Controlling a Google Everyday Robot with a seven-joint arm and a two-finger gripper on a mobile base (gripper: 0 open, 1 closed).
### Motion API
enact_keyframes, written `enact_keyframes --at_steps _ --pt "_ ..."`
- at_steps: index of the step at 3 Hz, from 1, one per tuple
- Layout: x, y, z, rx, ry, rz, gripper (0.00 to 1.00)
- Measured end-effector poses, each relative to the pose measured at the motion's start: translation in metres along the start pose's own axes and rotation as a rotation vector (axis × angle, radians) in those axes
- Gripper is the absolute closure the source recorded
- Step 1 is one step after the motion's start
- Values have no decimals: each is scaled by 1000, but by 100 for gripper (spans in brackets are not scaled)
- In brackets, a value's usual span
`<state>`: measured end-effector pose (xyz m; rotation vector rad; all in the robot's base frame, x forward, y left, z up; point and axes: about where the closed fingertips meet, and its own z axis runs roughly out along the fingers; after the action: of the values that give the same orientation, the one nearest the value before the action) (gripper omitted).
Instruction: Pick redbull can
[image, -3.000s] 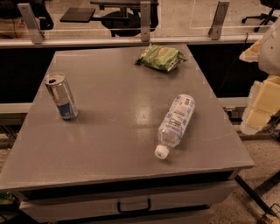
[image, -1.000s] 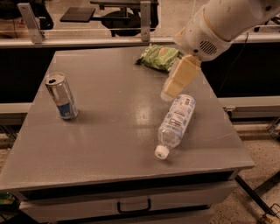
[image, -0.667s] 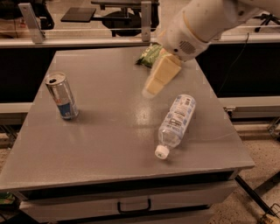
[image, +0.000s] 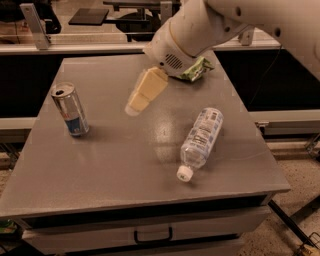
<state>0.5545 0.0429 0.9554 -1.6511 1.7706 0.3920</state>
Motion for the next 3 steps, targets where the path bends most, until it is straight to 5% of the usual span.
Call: enact_keyframes --at_steps 3 --pt "-59 29 73 -47 -90 -62 0"
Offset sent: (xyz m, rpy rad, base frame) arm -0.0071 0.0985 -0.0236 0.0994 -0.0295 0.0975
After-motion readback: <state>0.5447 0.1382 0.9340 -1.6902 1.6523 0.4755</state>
